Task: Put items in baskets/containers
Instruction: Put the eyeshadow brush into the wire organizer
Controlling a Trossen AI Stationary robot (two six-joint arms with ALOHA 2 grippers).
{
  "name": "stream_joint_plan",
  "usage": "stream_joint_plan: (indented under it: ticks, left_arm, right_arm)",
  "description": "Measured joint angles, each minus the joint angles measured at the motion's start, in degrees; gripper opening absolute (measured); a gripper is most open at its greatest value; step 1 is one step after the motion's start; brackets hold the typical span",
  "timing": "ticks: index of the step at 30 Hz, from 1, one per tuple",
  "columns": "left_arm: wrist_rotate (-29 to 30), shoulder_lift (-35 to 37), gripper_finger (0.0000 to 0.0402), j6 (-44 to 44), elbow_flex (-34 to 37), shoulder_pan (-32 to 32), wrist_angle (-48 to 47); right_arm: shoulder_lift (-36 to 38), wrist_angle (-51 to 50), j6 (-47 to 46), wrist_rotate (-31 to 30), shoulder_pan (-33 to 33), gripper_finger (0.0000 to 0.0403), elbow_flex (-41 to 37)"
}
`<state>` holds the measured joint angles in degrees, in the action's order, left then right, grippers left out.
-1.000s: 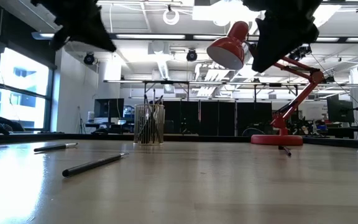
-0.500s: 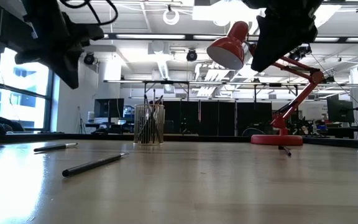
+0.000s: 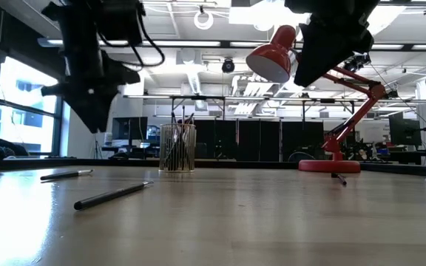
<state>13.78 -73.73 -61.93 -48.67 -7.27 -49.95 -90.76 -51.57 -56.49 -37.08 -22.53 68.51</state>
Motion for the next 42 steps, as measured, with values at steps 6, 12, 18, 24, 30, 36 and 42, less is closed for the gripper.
stream_joint_plan:
  ticks: [6,12,18,24,30,36,42]
  left_arm:
    - [-2.43,-4.31,0.0141,-2.87,0.03,-2.50,-0.35]
    - [-9.43,-9.48,0.0147,-2.91,0.05,-7.41,-0.15]
    - [-11.58,-13.04,0.0147,-2.83,0.05,-8.61,2.39]
    - [-12.22,-14.23,0.0147,-2.59,0.04,-8.50,4.04]
    - [-12.27,-16.13,0.0147,-2.67,0.11,-8.50,4.26]
    - [-13.29,-17.45,0.0147,-2.61,1.05,-8.50,5.89]
    - [-12.43,-17.49,0.0147,-2.68,1.16,-8.50,6.46]
  right_arm:
    - [0.00,-0.03,0.00,0.04,0.07,0.0087,0.00]
    - [0.02,-0.02,0.02,-0.01,0.09,0.0087,-0.01]
    - [0.02,-0.07,0.02,0.24,0.09,0.0087,-0.02]
    - [0.02,-0.07,0.46,0.49,0.09,0.0087,-0.02]
    - [0.02,-0.09,0.46,0.66,0.09,0.0087,-0.02]
    - [0.04,-0.11,0.45,1.13,0.09,0.0087,-0.02]
    - [0.04,-0.22,0.46,1.42,0.09,0.0087,-0.02]
